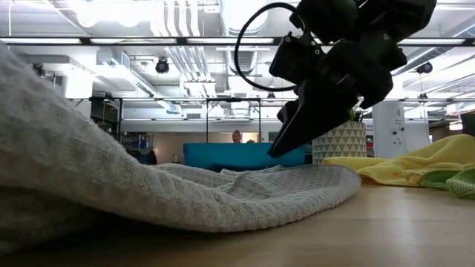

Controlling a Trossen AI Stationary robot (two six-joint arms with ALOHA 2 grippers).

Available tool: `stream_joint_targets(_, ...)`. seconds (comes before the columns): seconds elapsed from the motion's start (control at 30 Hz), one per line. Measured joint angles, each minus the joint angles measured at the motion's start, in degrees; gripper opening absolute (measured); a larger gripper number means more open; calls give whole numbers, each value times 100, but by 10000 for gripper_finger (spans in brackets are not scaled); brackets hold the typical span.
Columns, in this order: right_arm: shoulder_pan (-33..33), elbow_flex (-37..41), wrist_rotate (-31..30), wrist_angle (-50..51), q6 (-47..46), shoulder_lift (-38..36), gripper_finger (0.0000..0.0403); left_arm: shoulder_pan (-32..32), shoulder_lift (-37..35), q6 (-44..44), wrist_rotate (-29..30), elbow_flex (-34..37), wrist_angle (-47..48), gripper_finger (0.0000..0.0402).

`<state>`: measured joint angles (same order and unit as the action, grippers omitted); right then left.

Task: Fold microfiber towels
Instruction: Fold the grey microfiber cloth

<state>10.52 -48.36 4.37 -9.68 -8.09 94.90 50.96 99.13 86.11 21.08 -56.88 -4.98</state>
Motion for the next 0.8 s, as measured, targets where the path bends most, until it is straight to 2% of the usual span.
stream_joint_targets(0.2,-8,0,-40,-131,113,222,210,0,0,0,0,22,-5,0)
stream_joint_targets(0.43,-32,-34,-67,-434,188,620,223,0,0,-2,0,62,-2,0)
stream_joint_targets(0.63,-30,-98,220,-436,316,591,202,0,0,2,0,107,-4,0)
stream_joint_targets(0.8,-17,-103,536,-435,361,497,159,0,0,9,0,107,-17,0)
